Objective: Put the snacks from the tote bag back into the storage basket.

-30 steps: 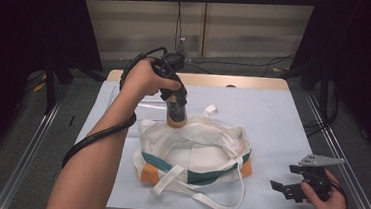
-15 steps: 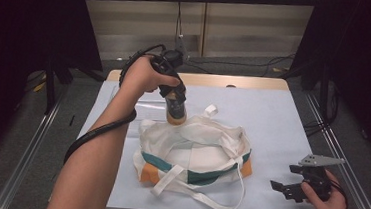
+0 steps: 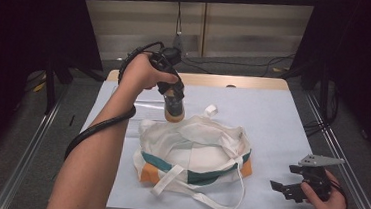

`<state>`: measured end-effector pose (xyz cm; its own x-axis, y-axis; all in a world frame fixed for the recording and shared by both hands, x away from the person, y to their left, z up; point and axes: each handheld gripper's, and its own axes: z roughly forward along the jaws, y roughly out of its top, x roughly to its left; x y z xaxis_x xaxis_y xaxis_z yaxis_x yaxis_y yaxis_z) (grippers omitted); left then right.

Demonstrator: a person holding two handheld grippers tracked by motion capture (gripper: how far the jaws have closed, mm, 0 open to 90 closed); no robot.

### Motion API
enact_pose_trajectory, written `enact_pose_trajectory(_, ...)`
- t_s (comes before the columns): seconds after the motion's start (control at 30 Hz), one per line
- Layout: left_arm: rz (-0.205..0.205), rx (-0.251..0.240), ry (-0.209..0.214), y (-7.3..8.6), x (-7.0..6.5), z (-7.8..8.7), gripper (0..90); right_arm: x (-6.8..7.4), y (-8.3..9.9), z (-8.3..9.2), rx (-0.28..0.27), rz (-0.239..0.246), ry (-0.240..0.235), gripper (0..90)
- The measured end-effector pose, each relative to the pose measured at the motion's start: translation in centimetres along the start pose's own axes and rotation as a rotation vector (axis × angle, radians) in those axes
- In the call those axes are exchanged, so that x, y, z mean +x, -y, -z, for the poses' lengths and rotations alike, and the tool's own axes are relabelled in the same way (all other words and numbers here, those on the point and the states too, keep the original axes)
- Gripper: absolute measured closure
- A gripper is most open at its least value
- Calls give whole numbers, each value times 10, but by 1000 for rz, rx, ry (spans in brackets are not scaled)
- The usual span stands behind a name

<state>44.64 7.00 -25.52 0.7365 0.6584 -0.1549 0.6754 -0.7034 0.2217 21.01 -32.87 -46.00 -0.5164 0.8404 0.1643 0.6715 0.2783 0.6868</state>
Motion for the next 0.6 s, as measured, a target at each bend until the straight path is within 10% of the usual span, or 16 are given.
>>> enact_pose_trajectory(0.6,6,3,-5,-4,9,-4,299,1,0,0,3,4,2,28)
